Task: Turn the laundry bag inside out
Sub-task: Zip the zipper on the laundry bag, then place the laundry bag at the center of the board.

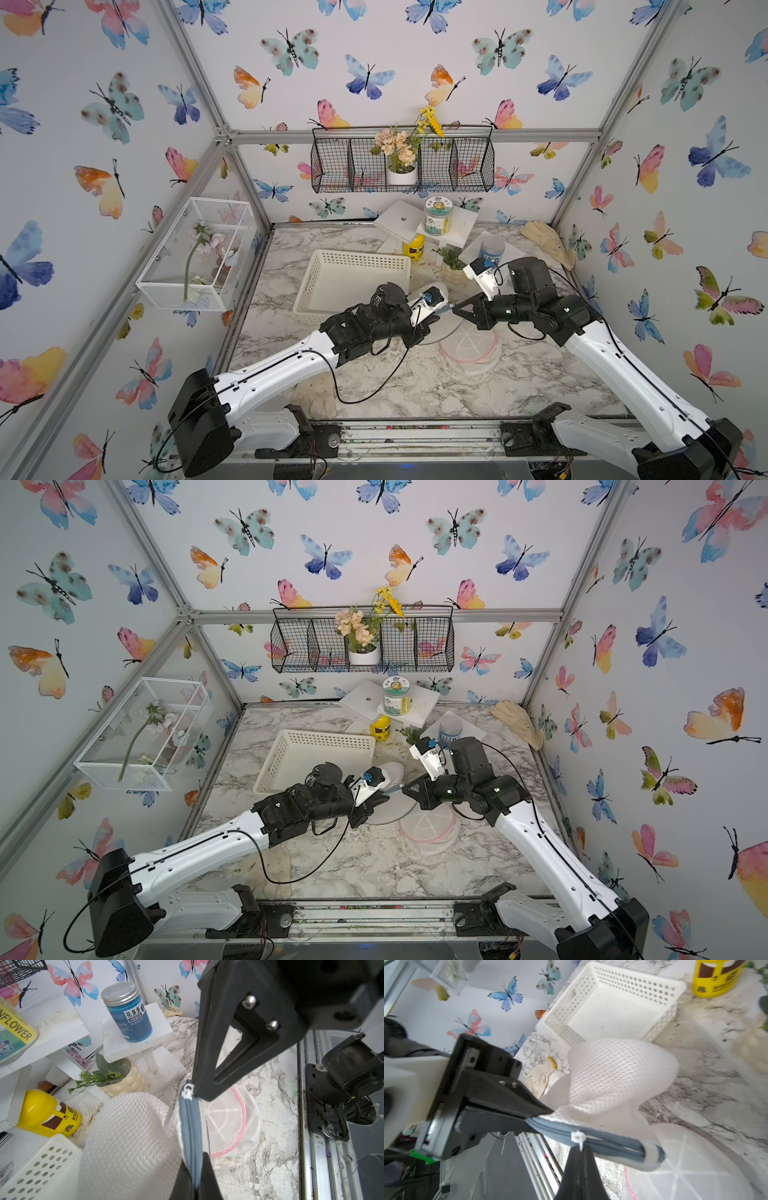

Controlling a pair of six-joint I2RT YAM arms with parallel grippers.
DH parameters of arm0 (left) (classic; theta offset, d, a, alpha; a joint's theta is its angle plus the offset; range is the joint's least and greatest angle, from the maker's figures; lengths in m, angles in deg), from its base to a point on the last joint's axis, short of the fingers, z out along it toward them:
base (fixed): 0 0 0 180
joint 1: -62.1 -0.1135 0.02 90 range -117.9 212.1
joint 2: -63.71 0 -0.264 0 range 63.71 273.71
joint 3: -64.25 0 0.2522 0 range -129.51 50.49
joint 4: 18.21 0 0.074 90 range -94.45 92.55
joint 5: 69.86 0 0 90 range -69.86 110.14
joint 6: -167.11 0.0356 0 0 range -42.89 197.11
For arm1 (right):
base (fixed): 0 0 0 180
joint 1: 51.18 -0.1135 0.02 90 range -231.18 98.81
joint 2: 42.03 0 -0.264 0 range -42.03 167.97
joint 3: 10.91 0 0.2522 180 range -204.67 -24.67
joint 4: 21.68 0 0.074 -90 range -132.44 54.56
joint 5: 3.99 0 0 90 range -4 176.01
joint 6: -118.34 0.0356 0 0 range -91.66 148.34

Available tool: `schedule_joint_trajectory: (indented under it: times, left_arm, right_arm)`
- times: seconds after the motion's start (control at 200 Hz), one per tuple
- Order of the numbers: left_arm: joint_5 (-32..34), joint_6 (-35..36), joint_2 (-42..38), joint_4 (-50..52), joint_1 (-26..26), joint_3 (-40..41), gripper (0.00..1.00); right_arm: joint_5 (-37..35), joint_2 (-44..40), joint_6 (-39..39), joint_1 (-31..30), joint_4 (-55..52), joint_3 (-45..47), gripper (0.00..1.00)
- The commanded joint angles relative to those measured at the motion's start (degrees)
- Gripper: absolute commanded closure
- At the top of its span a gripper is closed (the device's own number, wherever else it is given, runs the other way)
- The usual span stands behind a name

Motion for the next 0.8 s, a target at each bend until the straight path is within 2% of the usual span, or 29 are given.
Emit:
schedule_joint_trajectory:
  times: [0.0, 0.225, 0.37, 0.461, 0.506, 0.556, 0.621, 0.716, 0.796]
  left_arm:
    - [1.6, -2.4, -4.9, -3.1, 0.2, 1.7, 1.0]
    - [6.4, -7.6, -12.4, -9.6, -0.4, 8.2, 1.0]
    - [5.1, -9.7, -14.0, -11.6, -0.7, 9.7, 1.0]
    - [3.3, -11.5, -13.8, -12.3, -1.0, 9.7, 1.0]
    - [0.8, -13.2, -13.3, -12.5, -1.3, 9.3, 1.0]
    - [-3.0, -16.2, -12.5, -12.7, -1.8, 8.7, 1.0]
    - [-7.8, -20.8, -11.5, -13.0, -1.9, 8.3, 1.0]
    - [-14.2, -28.4, -11.4, -16.1, -2.2, 10.6, 1.0]
    - [-20.4, -36.8, -12.1, -20.9, -4.1, 14.8, 1.0]
  right_arm:
    - [-10.3, 3.1, 2.6, 0.3, -1.7, -2.3, 0.98]
    - [-9.7, 3.8, 3.0, 0.3, -1.2, -1.0, 0.98]
    - [-7.1, 4.1, 2.7, 0.3, -0.9, -1.0, 0.98]
    - [-4.2, 4.0, 2.8, 0.3, -0.5, -1.1, 0.93]
    - [-2.0, 3.9, 2.8, 0.3, -0.2, -1.3, 0.83]
    - [-0.5, 3.4, 2.8, 0.3, -0.3, -1.8, 0.56]
    - [-2.4, 2.6, 2.7, 0.3, -1.4, -2.5, 0.33]
    - [-8.9, 0.4, 2.6, 0.3, -2.2, -2.9, 0.11]
    - [-14.9, -1.5, 2.9, 0.3, -2.1, -2.0, 0.05]
